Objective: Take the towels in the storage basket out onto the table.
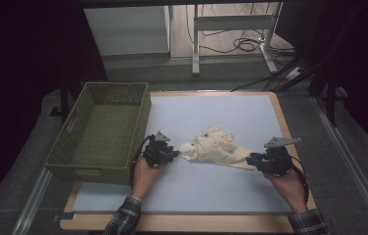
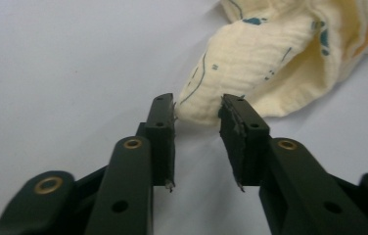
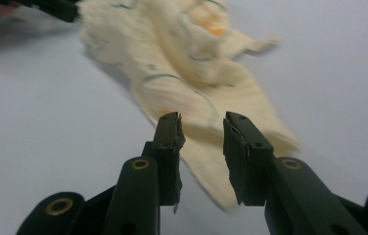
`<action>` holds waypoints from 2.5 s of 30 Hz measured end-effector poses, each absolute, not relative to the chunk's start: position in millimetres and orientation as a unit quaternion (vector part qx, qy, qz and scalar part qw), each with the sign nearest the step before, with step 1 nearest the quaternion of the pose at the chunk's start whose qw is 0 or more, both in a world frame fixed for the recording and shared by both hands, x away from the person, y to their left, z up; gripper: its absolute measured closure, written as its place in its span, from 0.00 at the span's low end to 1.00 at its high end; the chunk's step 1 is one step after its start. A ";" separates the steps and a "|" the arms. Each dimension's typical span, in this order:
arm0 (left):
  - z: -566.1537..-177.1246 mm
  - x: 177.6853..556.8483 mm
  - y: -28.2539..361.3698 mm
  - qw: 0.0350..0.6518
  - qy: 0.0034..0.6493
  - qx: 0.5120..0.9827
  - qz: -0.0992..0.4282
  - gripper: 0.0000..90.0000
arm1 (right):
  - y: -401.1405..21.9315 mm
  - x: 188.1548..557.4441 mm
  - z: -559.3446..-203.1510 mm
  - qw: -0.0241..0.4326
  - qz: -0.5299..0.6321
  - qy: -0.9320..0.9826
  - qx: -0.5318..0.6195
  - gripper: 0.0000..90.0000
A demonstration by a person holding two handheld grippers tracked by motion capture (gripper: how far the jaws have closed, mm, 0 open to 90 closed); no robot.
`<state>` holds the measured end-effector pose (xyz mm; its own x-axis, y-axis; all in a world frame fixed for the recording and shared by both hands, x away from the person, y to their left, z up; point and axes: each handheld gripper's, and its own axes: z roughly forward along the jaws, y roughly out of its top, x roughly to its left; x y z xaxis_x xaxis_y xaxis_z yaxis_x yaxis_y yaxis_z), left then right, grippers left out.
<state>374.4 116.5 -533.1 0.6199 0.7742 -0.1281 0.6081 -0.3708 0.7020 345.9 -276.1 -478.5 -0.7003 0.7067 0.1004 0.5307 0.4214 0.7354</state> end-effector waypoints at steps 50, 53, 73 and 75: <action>-530.1 370.1 100.0 0.385 0.400 0.820 0.137 0.97 | -211.1 348.9 -506.1 0.109 0.378 0.868 0.303 1.00; -530.5 361.7 103.5 0.388 0.402 0.818 0.140 0.97 | -232.0 341.0 -503.0 0.115 0.380 0.864 0.311 1.00; -536.7 281.5 130.6 0.411 0.408 0.807 0.118 0.97 | -307.5 273.1 -500.8 0.116 0.391 0.847 0.342 1.00; -535.5 278.2 133.3 0.407 0.410 0.808 0.117 0.94 | -307.3 273.0 -501.2 0.117 0.390 0.847 0.343 1.00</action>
